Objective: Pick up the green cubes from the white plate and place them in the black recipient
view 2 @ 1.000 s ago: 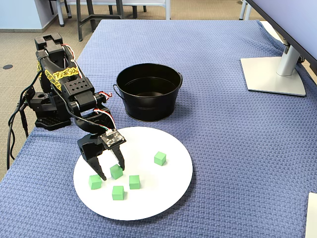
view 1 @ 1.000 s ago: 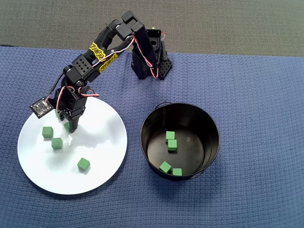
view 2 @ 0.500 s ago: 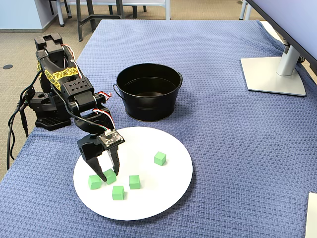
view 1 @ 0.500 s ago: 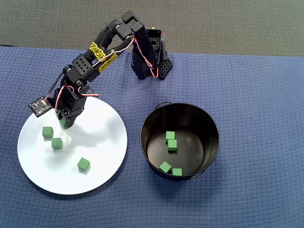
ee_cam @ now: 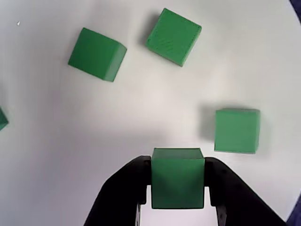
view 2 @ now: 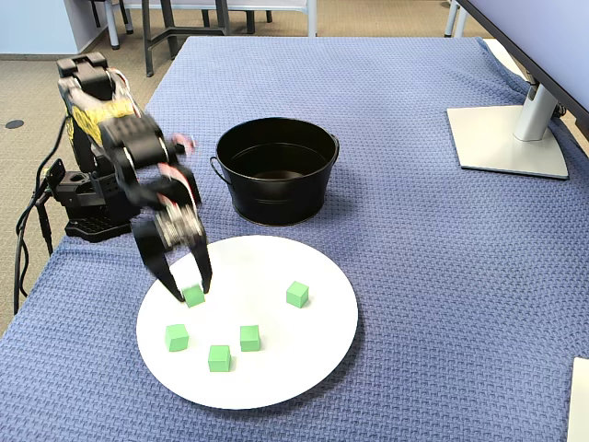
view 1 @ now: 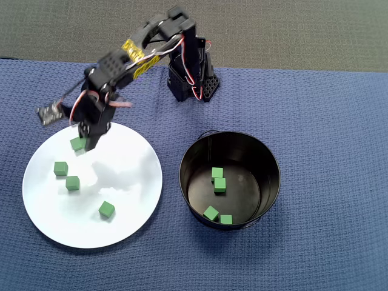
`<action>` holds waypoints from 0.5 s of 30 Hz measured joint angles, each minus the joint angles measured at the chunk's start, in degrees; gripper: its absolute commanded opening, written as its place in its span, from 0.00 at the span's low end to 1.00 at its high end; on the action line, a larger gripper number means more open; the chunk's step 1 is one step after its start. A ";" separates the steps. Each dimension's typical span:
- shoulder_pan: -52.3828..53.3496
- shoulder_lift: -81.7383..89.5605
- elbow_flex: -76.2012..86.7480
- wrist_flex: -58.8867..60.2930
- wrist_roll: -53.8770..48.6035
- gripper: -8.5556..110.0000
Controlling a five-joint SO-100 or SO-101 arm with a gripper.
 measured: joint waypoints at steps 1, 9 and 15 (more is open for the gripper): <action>0.00 2.37 0.18 1.32 0.79 0.07; -4.92 17.93 1.05 14.33 16.17 0.07; -17.23 26.37 -3.96 26.98 35.51 0.07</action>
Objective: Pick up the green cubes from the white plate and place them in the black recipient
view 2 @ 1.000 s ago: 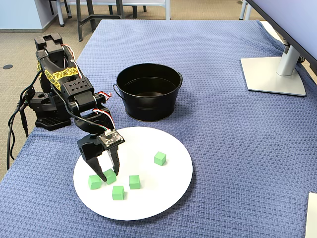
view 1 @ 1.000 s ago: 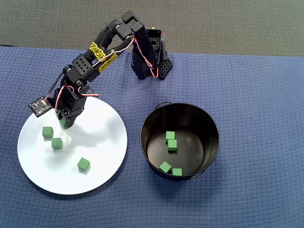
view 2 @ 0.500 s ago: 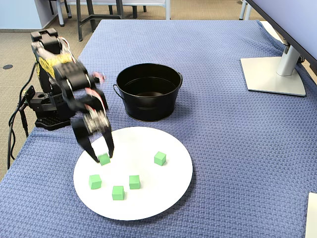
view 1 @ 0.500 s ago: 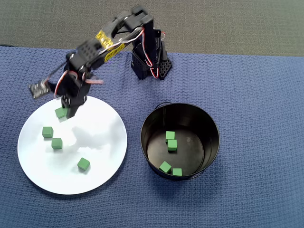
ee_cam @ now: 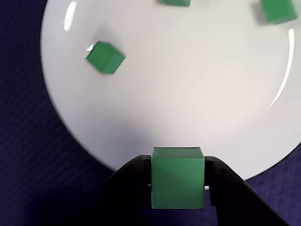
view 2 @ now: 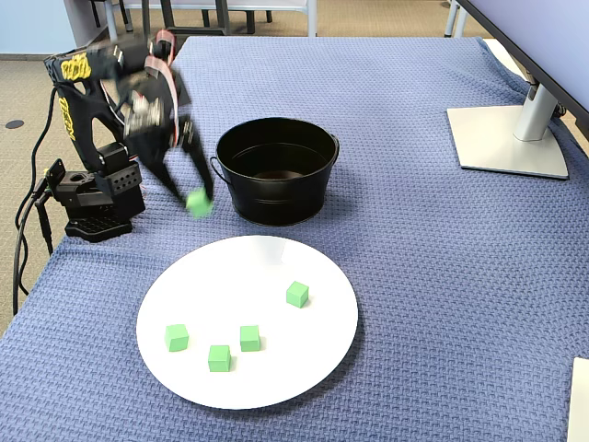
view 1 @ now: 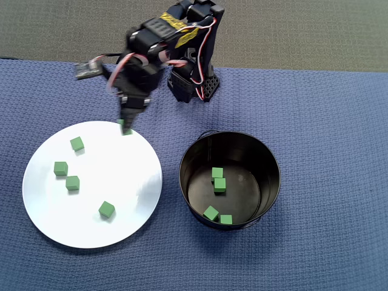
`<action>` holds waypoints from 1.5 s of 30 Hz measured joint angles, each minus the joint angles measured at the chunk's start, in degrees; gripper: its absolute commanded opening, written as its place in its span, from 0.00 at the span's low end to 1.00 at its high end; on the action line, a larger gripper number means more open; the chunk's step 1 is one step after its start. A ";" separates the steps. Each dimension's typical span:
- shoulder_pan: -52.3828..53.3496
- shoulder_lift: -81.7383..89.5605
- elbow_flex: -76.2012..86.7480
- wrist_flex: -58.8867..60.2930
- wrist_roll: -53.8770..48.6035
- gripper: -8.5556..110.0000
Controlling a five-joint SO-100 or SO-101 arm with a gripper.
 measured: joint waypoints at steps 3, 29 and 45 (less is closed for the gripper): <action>-9.58 2.46 -1.41 3.78 10.28 0.07; -45.18 4.48 21.09 -20.39 32.87 0.25; -2.29 -10.81 1.41 -15.56 31.46 0.24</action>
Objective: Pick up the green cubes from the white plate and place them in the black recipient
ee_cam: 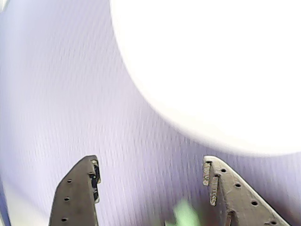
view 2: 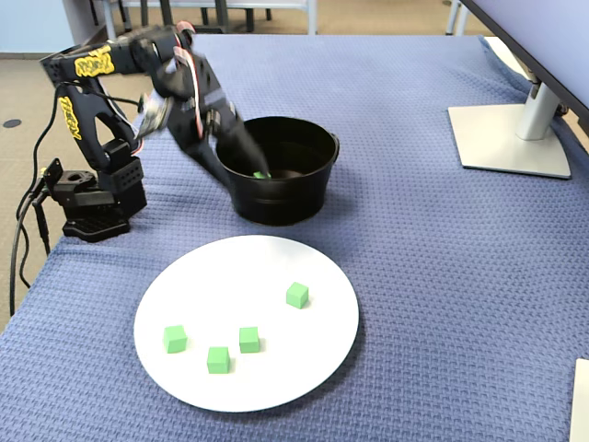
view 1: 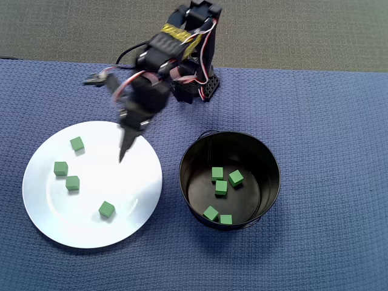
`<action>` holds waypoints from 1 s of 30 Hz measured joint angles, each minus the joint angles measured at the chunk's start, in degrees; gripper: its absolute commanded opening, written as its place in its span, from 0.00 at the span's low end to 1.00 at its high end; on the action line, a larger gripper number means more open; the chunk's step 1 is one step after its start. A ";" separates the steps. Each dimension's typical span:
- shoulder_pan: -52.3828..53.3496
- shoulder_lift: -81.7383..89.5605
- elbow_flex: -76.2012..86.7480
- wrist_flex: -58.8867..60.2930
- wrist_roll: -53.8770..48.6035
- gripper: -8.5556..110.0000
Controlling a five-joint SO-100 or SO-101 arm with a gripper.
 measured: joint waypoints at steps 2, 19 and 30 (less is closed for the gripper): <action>1.32 -6.06 -2.55 -0.97 1.32 0.24; 1.76 -28.21 -8.00 -15.64 -36.39 0.26; 8.35 -28.21 0.88 -41.31 -68.73 0.29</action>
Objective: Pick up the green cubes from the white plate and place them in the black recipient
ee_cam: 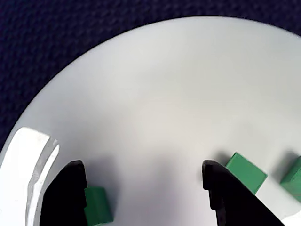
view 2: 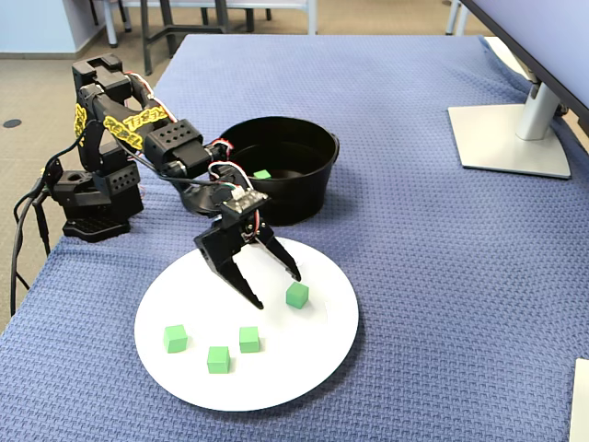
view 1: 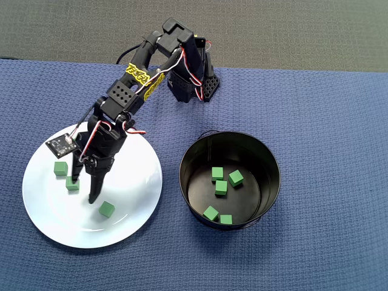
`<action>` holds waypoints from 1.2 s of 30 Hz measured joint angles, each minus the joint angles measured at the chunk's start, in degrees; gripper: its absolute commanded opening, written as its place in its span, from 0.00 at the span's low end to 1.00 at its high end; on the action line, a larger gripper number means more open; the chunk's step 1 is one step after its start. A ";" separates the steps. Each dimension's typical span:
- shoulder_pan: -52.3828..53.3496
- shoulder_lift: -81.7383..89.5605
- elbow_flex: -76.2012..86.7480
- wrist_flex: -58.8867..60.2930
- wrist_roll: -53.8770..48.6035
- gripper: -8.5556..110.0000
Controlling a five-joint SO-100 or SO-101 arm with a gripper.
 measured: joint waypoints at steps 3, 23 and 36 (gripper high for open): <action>-0.26 -0.09 1.41 -3.60 -2.37 0.29; -7.91 -0.09 8.53 -13.27 -6.68 0.28; -8.00 -1.67 11.51 -18.98 -8.26 0.26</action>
